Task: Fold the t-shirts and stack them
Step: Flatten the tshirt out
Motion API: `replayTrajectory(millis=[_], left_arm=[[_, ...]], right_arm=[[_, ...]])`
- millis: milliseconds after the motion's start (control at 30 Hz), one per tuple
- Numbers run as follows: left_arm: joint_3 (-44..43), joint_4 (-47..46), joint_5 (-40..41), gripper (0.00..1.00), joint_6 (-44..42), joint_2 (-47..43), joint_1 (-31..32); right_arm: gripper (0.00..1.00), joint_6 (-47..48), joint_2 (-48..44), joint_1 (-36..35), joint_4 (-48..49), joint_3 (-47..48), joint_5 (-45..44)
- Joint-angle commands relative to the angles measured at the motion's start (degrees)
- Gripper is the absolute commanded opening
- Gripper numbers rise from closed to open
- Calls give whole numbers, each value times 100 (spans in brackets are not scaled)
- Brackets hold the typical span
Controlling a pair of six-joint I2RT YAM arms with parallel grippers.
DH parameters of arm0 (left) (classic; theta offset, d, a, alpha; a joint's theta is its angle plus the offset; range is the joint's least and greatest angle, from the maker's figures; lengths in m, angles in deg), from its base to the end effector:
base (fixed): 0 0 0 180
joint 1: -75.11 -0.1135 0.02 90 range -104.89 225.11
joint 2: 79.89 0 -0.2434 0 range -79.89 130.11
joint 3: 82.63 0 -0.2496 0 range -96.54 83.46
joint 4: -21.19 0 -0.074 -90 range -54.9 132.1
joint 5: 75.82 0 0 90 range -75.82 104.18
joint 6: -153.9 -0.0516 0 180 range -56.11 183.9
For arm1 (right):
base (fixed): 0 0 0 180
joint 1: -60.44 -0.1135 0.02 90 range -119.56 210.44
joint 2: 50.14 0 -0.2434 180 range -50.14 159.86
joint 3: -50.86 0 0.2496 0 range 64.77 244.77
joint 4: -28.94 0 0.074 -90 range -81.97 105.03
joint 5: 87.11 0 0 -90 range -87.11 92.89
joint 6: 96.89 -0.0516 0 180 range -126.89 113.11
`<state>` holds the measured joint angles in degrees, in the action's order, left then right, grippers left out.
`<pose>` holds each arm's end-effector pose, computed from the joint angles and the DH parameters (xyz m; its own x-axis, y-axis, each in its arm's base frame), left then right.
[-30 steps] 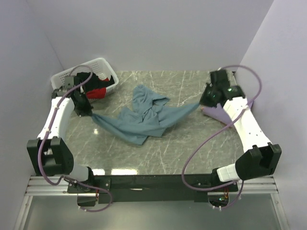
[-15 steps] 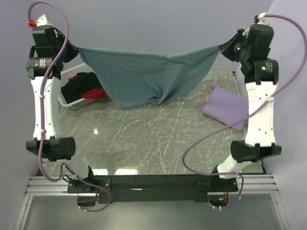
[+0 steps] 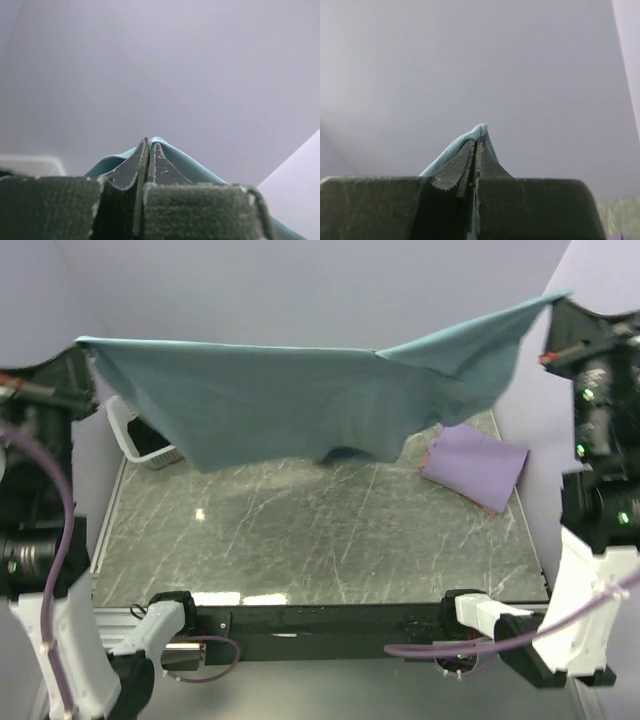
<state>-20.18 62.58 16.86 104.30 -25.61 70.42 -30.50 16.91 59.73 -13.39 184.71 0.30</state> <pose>0.1061 0.0111 0.5808 0.3638 -0.6197 -0.6954 0.1456 0.7752 -0.6147 0.1377 -0.0006 0.6191 0.3910 0.4050 -0.8265 -0.1395 0.9137 0.3817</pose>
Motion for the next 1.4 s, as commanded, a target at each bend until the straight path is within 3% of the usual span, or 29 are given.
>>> replayTrajectory(millis=[0,133,367,633,833,1033,1200,1367], left_arm=[[404,-612,356,0,143,-145,-15],[774,-684,260,0,248,-120,-15],[713,-130,-215,0,109,1108,-15],[-358,328,-900,0,-111,2191,-15],[-579,73,-1094,0,-6,2096,-23],[-106,-558,-971,0,362,1262,-15],[642,-1314,-348,0,635,75,-15],[889,-1386,617,0,495,-910,-15]], right_arm=[[0,244,-43,45,847,213,-427],[0,305,282,45,751,302,-374],[0,305,1624,45,382,433,21],[0,332,3025,45,-375,1778,215],[0,173,2542,45,-24,1541,180],[0,85,1585,45,494,1058,127],[0,252,688,45,996,777,22],[0,507,37,36,1559,723,-189]])
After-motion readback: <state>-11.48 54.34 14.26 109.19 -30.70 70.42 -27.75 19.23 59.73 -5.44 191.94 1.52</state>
